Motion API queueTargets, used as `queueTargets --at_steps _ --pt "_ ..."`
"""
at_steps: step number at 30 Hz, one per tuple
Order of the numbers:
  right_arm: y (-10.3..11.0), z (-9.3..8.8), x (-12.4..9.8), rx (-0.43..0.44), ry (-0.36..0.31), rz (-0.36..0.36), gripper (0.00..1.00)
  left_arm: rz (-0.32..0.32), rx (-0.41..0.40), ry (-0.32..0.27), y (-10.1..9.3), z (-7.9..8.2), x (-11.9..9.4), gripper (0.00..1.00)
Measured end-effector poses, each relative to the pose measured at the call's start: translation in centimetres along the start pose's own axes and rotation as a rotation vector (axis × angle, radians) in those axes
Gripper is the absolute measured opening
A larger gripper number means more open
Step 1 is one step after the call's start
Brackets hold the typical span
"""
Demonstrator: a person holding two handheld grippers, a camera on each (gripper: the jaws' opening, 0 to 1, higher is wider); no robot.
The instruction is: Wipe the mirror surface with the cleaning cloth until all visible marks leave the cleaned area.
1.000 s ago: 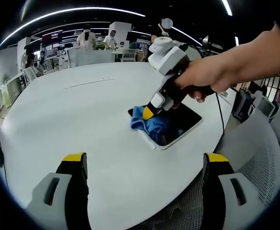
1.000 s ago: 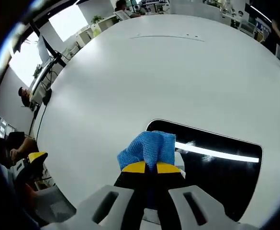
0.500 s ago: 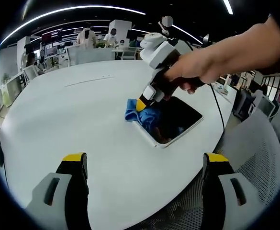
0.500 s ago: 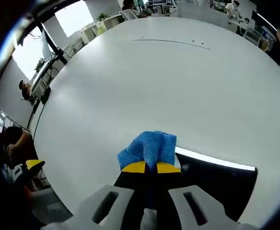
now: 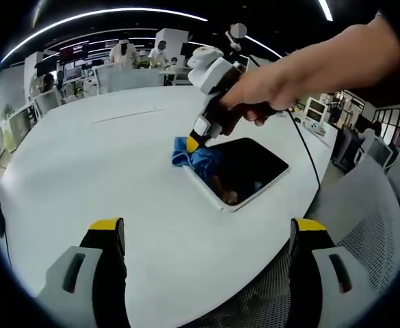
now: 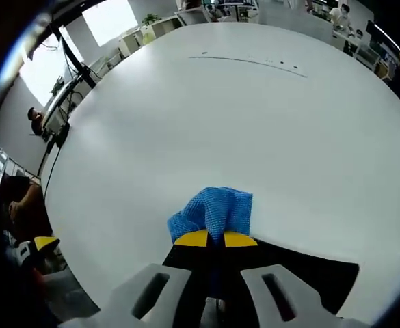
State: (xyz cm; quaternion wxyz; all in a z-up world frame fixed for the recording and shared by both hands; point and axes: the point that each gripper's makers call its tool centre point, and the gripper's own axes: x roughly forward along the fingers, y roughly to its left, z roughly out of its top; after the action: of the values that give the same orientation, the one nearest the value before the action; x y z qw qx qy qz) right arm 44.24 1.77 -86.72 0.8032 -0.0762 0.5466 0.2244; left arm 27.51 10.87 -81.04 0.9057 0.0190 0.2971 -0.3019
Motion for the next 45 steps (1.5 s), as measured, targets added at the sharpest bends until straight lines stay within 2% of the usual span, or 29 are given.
queueTargets --at_steps 6,9,16,45 --pt "-0.1 -0.1 0.0 -0.019 0.002 0.004 0.0 0.0 -0.001 -0.01 0.0 0.2 0.0 0.99" --pt "-0.2 0.0 0.2 0.009 -0.003 0.006 0.0 -0.001 -0.002 -0.015 0.1 0.3 0.0 0.99" --pt "-0.1 -0.2 -0.1 -0.017 -0.007 0.007 0.0 -0.008 -0.002 -0.023 -0.2 0.5 -0.1 0.99" --pt "-5.6 -2.7 -2.0 0.04 0.021 -0.058 0.0 -0.017 -0.013 -0.024 -0.5 0.7 -0.3 0.99"
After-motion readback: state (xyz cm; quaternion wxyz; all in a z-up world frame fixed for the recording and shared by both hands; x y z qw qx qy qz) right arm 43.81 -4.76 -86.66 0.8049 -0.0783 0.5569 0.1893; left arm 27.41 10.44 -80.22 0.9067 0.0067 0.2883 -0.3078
